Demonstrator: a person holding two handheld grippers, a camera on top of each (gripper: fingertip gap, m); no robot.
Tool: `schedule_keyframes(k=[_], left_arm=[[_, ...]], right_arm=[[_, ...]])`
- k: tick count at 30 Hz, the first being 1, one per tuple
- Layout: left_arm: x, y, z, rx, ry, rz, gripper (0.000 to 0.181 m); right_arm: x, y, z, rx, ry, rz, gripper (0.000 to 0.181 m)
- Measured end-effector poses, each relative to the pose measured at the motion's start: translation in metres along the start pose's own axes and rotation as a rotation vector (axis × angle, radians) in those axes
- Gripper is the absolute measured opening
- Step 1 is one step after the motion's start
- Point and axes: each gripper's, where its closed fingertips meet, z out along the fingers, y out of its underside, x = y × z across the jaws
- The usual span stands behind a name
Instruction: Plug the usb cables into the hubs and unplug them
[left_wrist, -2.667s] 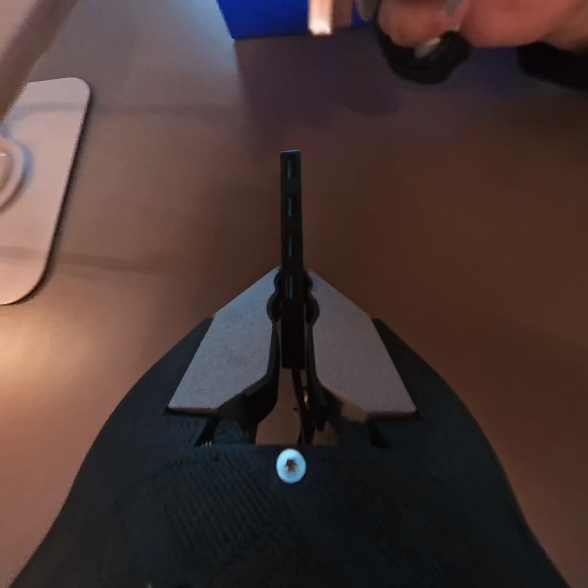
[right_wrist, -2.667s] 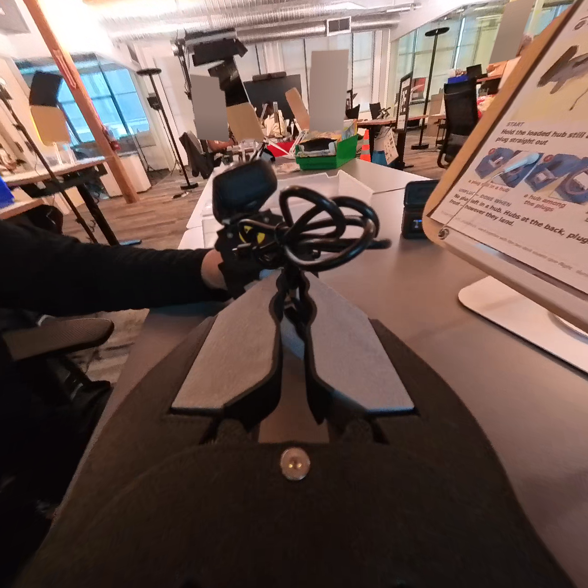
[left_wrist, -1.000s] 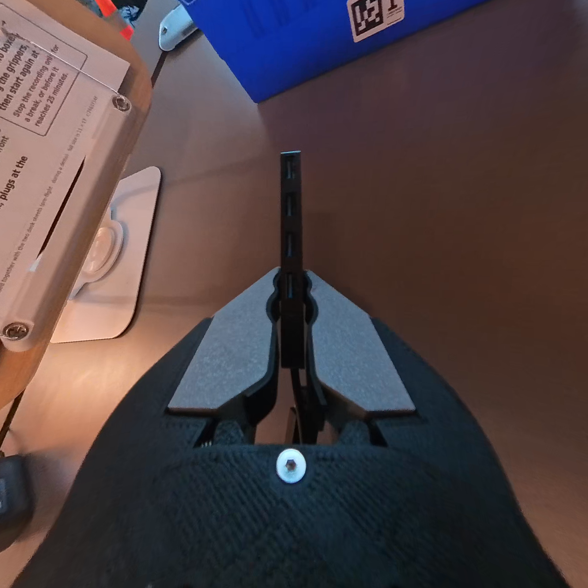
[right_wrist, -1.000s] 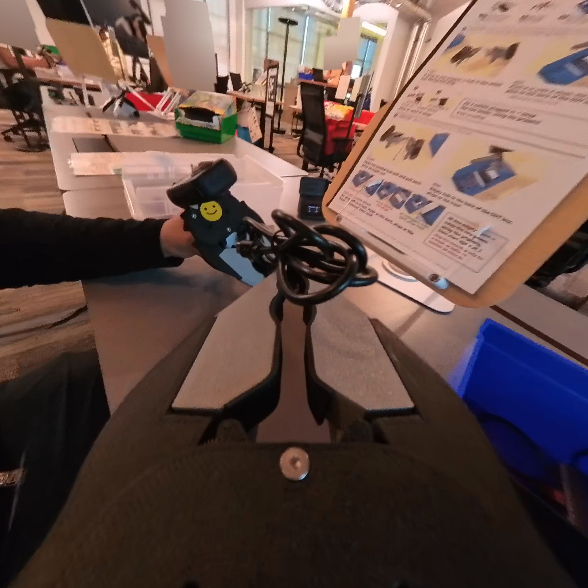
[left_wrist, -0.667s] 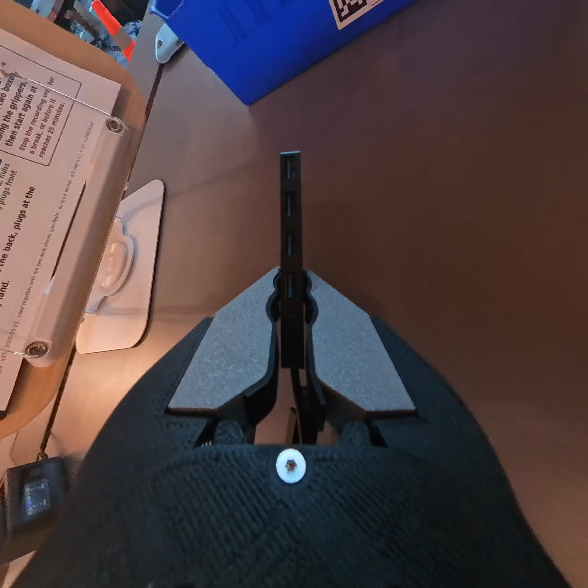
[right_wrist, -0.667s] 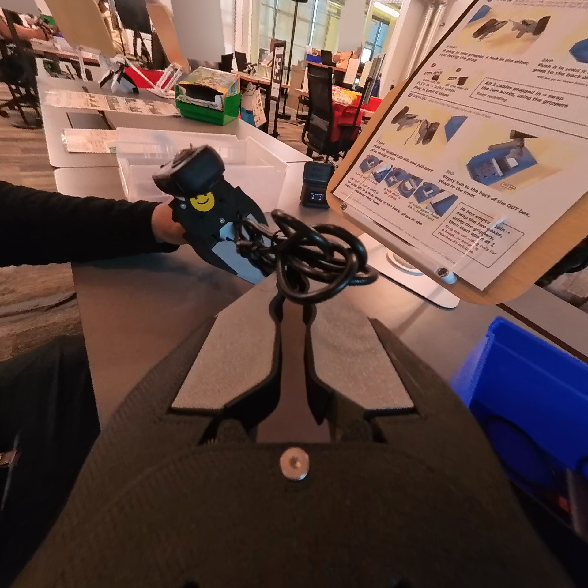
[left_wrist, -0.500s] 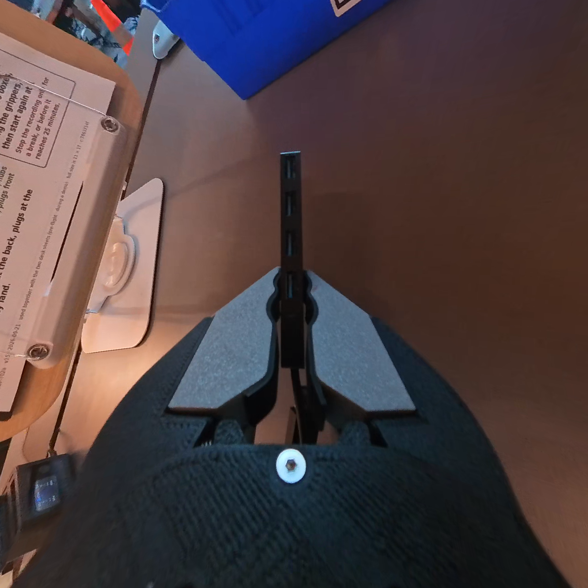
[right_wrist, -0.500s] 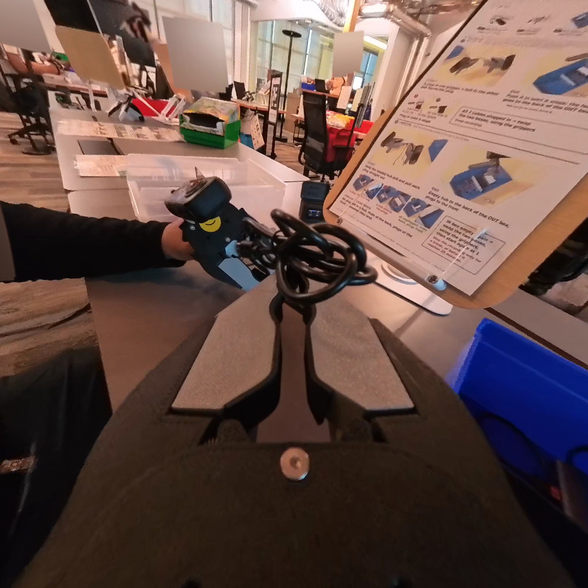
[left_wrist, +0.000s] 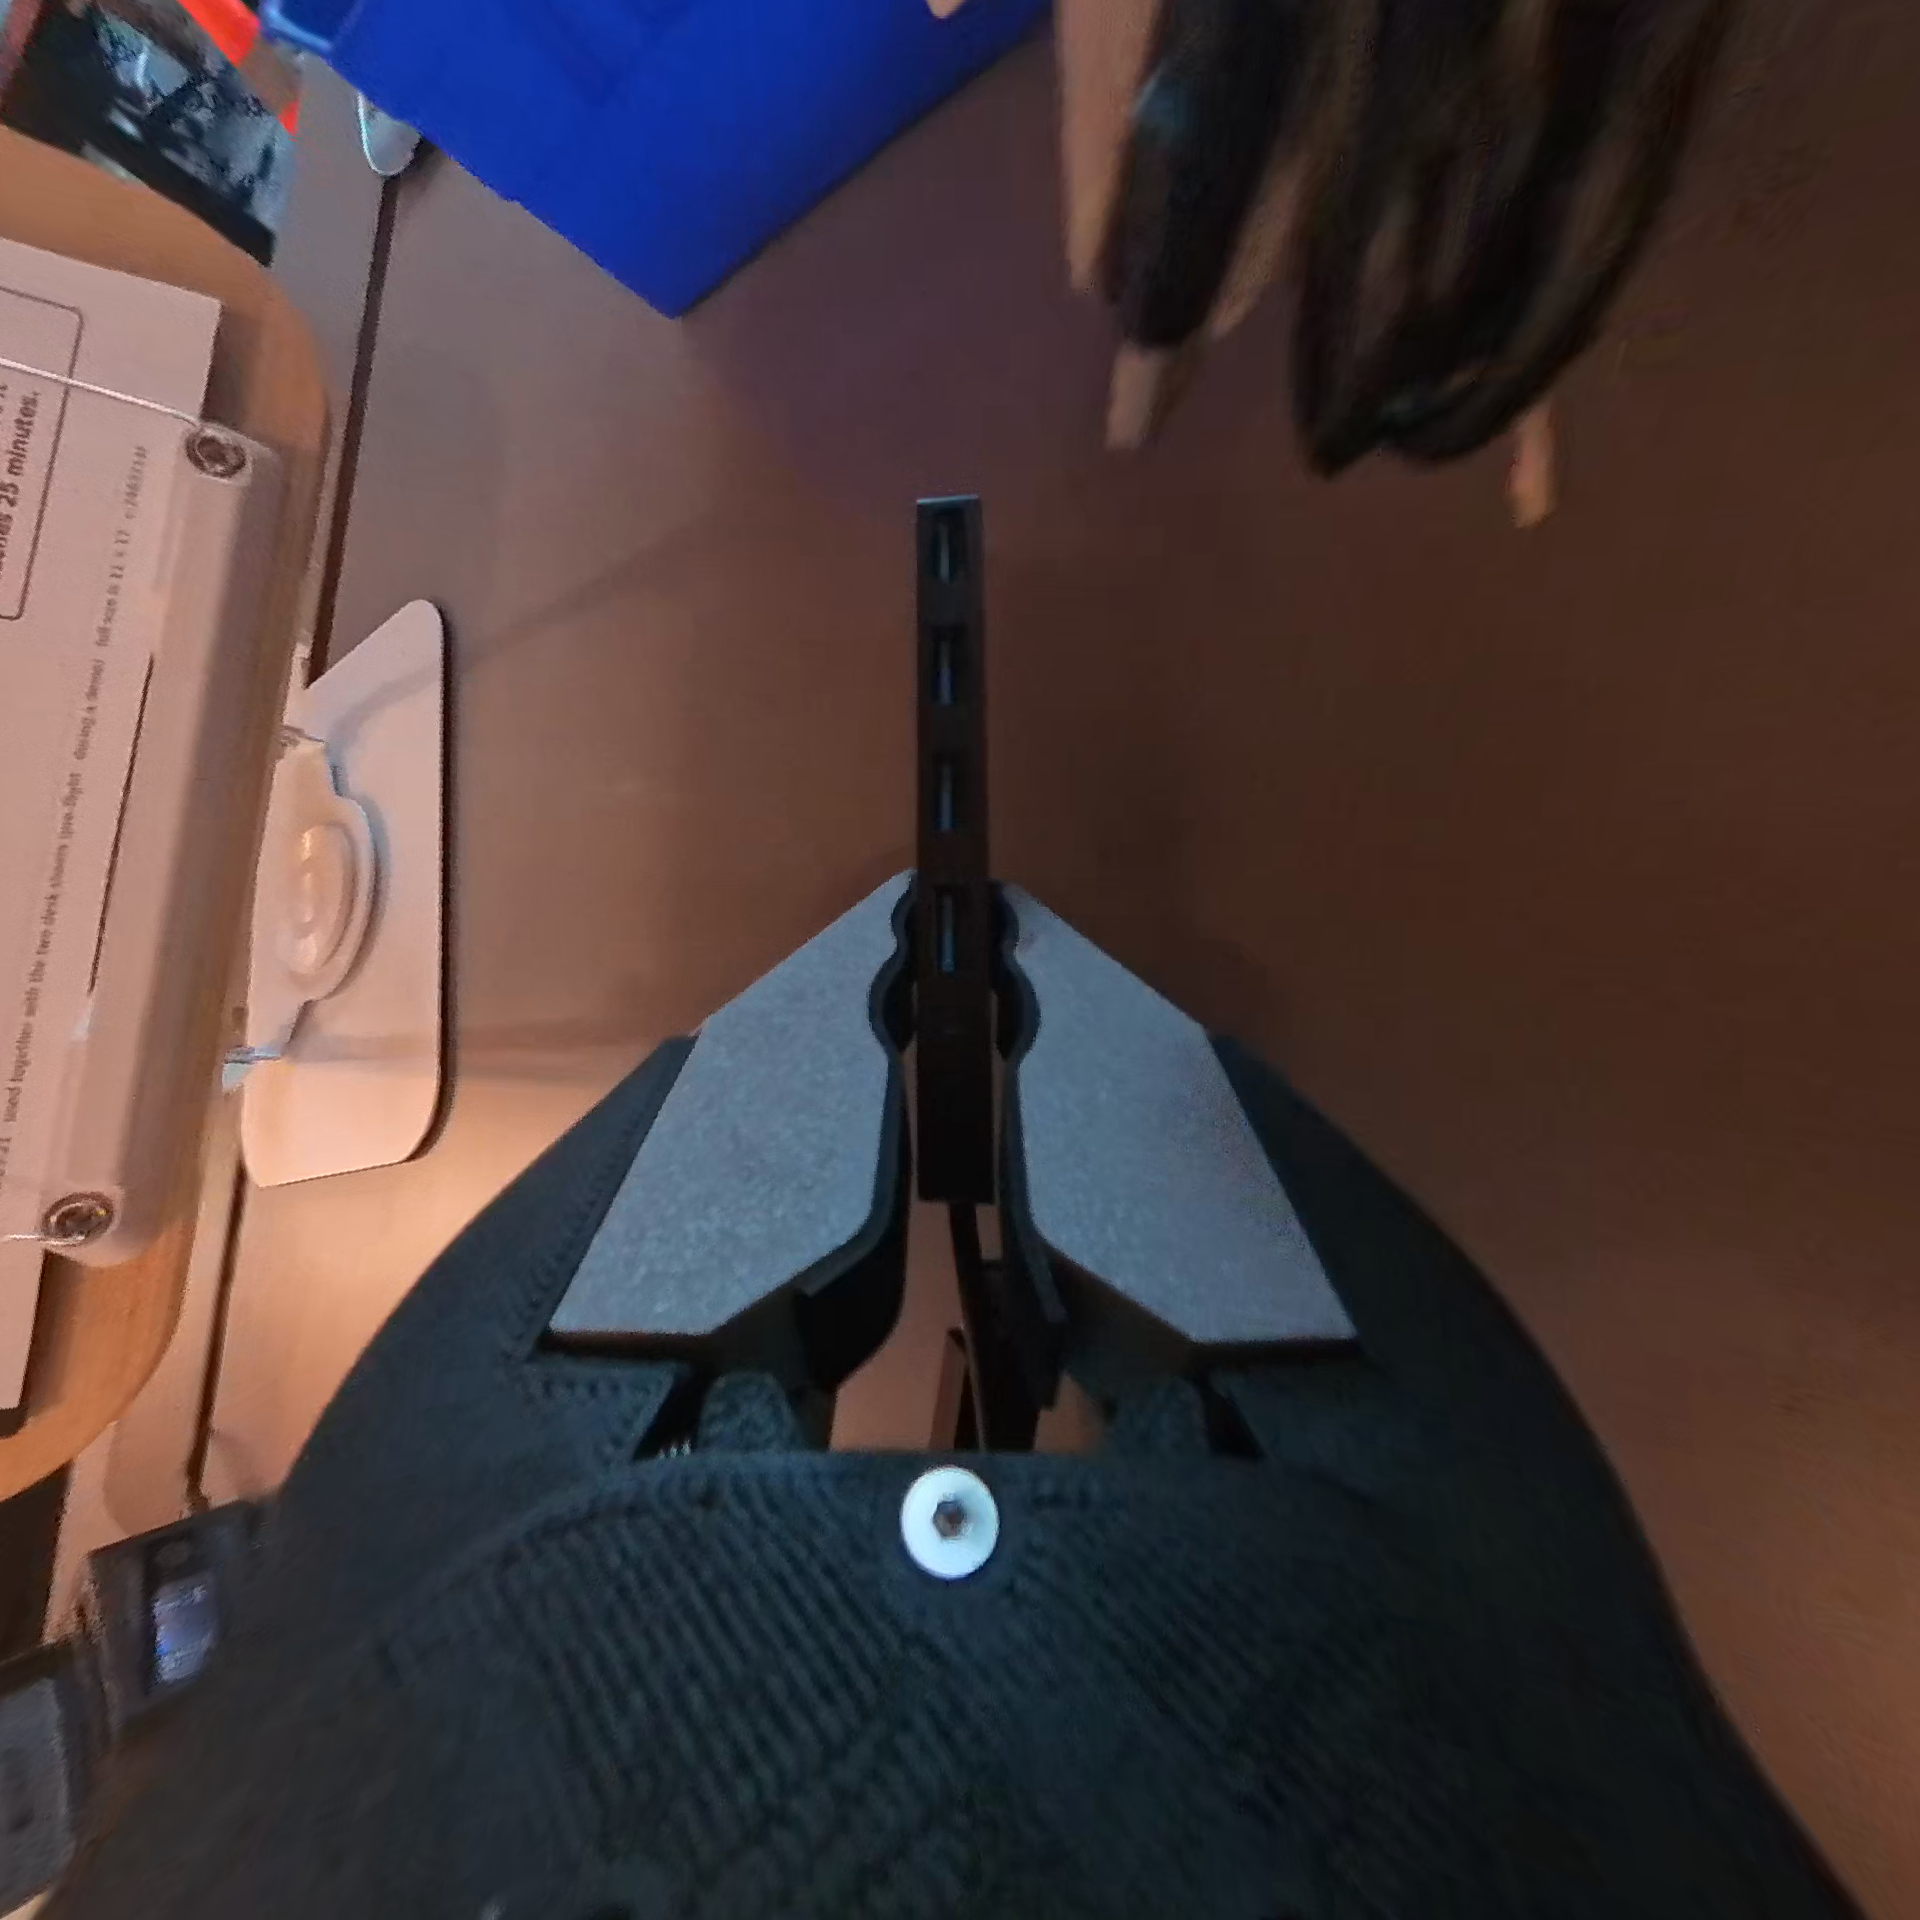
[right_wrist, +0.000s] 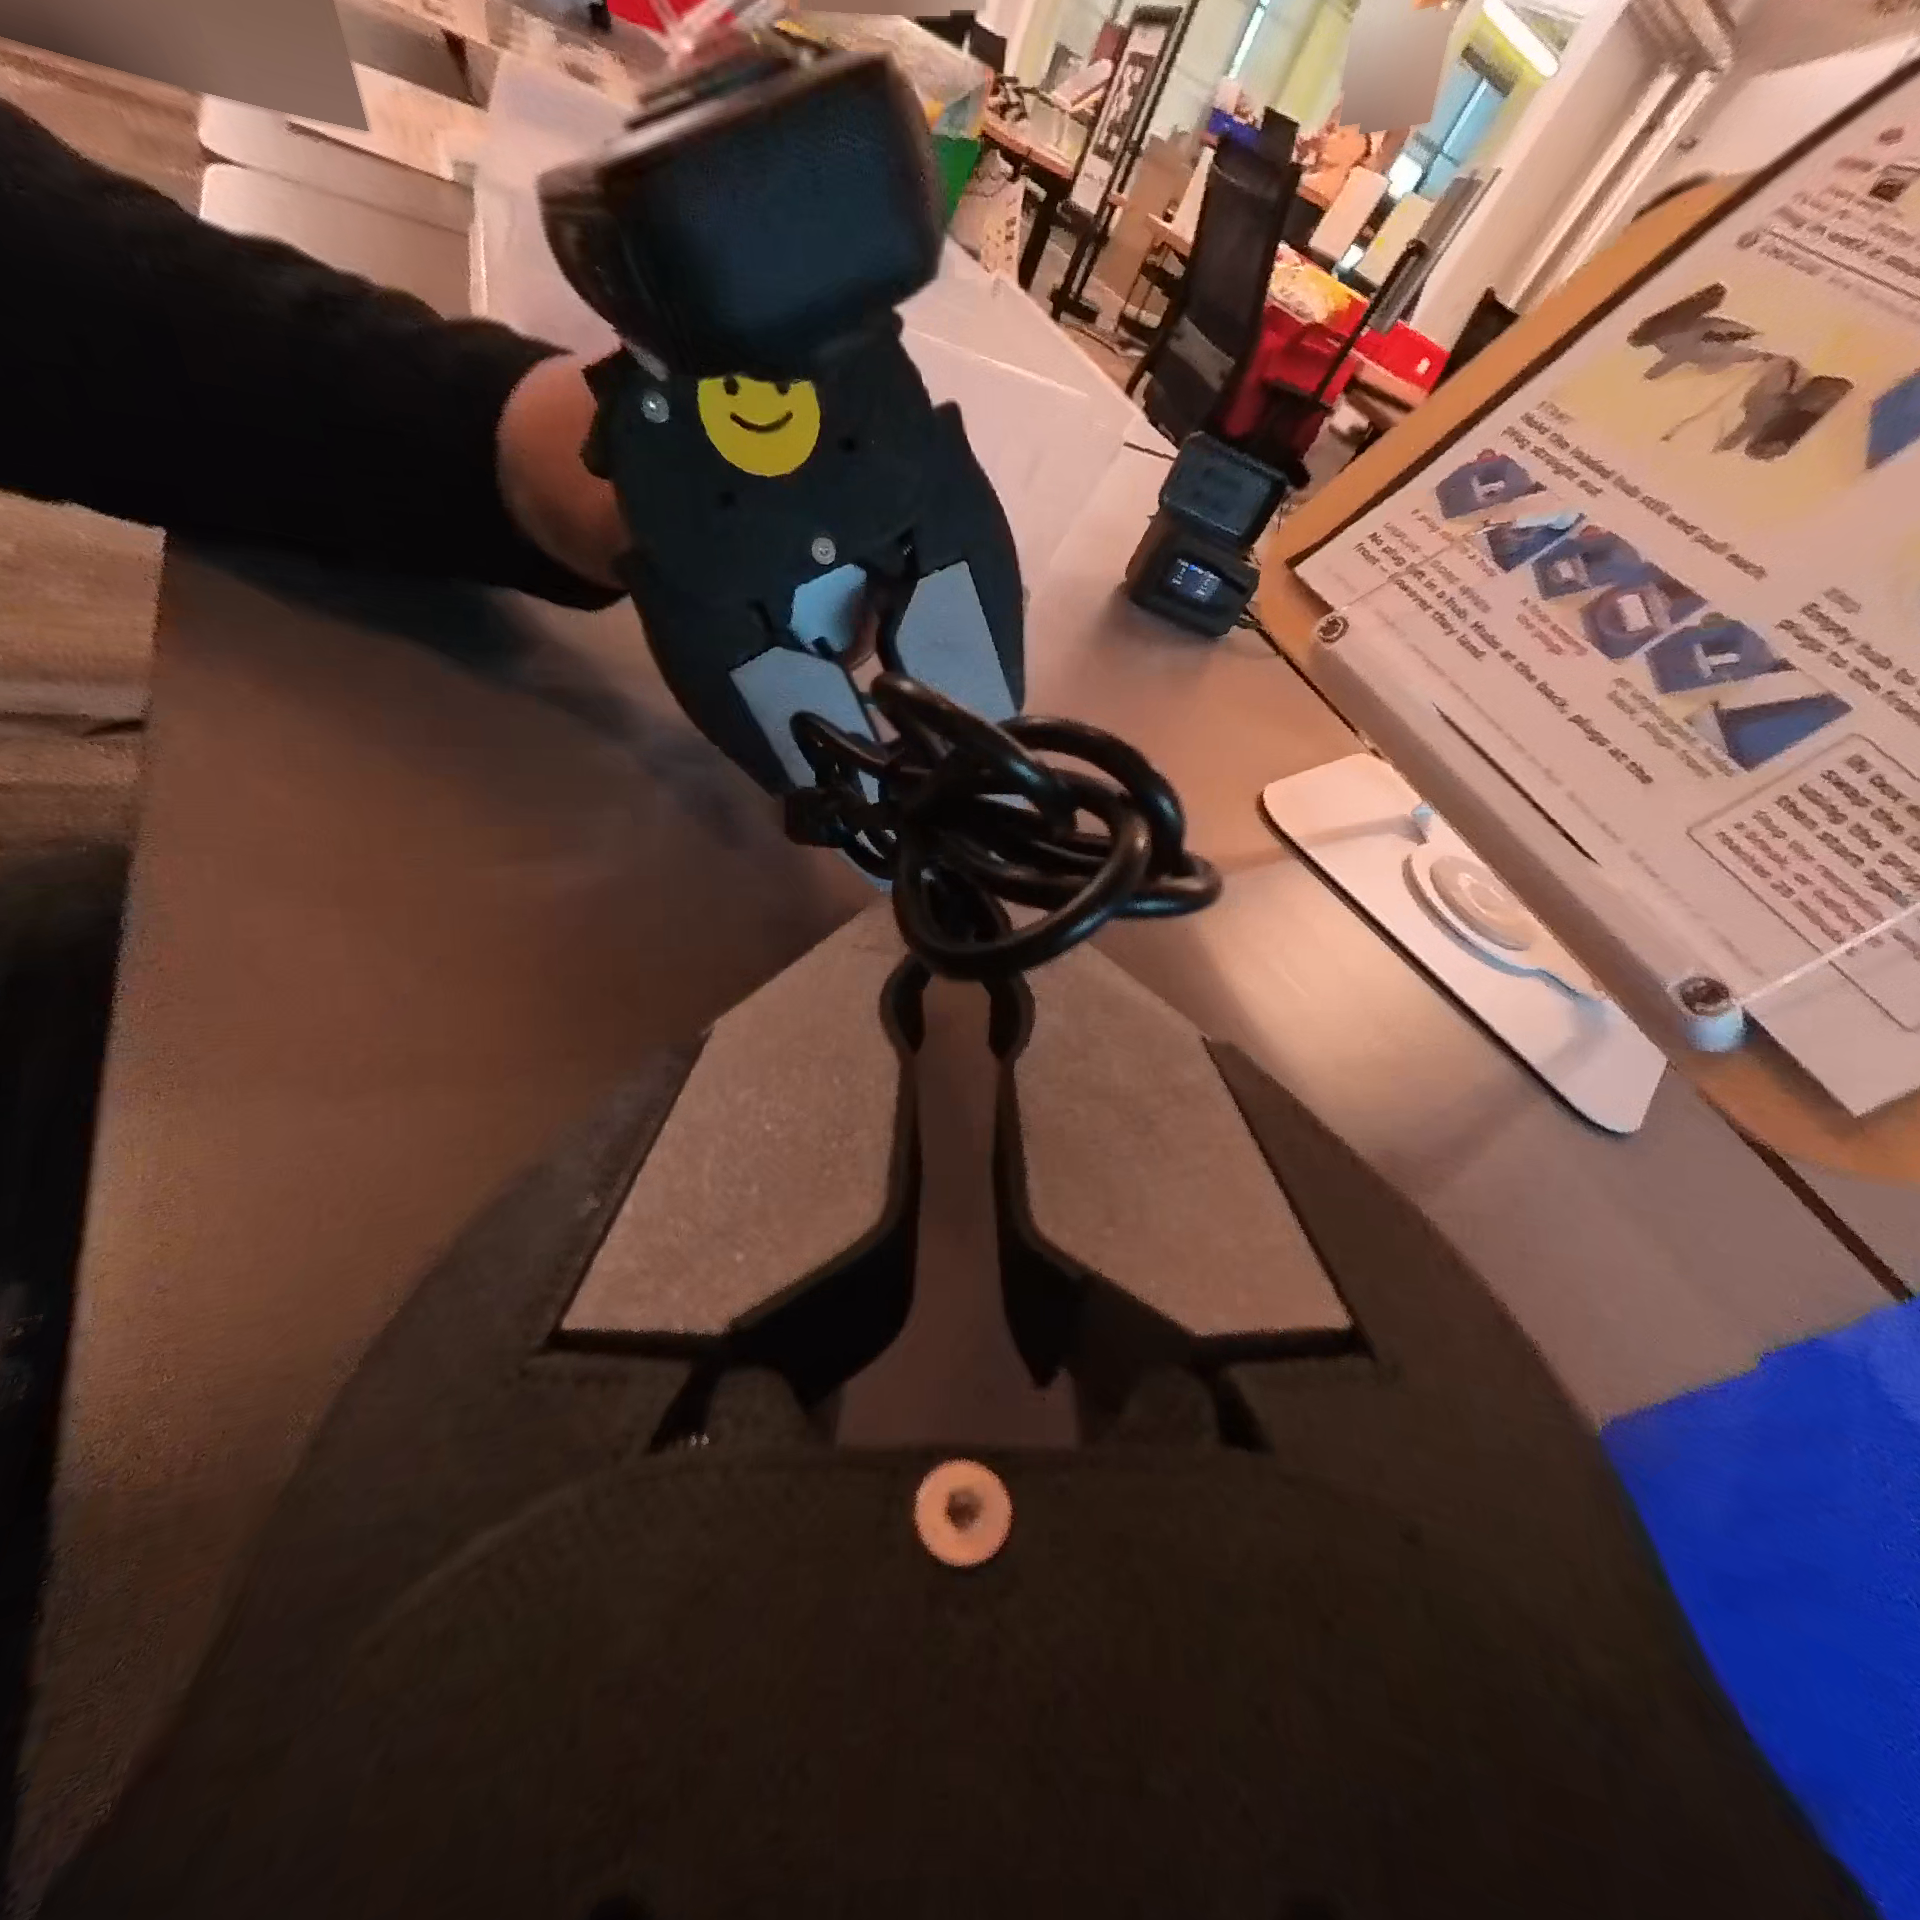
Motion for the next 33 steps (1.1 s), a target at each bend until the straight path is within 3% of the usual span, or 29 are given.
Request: schedule_keyframes(k=[5,11,33], left_arm=[[0.0,0.0,0.003,-0.021,-0.034,0.059,0.008],[-0.012,0.004,0.003,0.002,-0.085,0.043,0.009],[-0.008,-0.009,-0.002,0.004,-0.151,0.134,0.008]], right_arm=[[-0.007,0.003,0.006,0.033,-0.11,0.082,0.004],[0.001,0.014,-0.001,-0.009,-0.036,0.04,0.004],[0.011,0.019,-0.001,-0.039,0.08,0.017,0.004]])
